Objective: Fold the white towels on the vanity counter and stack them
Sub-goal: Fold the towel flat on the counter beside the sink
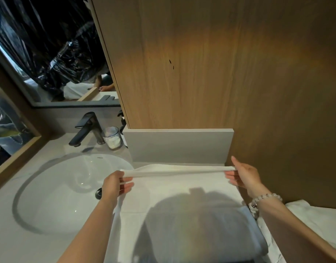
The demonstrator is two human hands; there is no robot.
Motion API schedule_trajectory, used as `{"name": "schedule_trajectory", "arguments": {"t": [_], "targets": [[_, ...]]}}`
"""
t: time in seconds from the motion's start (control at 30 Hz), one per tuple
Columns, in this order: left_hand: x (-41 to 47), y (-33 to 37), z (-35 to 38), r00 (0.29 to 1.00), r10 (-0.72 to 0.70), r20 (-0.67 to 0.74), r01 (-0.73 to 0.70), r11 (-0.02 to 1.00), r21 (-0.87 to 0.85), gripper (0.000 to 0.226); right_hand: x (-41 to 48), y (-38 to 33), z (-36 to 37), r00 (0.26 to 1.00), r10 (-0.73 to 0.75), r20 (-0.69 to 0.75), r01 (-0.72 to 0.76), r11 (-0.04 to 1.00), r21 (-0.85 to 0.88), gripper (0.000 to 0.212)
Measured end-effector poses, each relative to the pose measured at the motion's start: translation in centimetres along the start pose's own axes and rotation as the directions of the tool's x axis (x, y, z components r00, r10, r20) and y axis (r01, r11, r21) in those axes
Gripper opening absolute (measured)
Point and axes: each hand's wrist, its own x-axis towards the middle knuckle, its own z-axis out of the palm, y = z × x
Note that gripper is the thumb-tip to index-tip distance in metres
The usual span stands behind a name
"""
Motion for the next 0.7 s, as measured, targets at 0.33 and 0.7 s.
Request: {"name": "schedule_trajectory", "arguments": {"t": [0.33,0.7], "targets": [[-3.7,-2.6,-2.7,0.998,0.067,0.012,-0.068,0.996,0.054,0.007,-4.7,3.1,-4.3,0.997,-0.011,0.072,0.011,1.000,-0.003,0.007],[-8.4,-6.2,-5.6,0.994,-0.036,0.100,0.026,0.995,0.096,0.029,-8.3,5.8,-6.4,0.965,0.008,0.262,0.004,0.999,-0.043,0.033]]}}
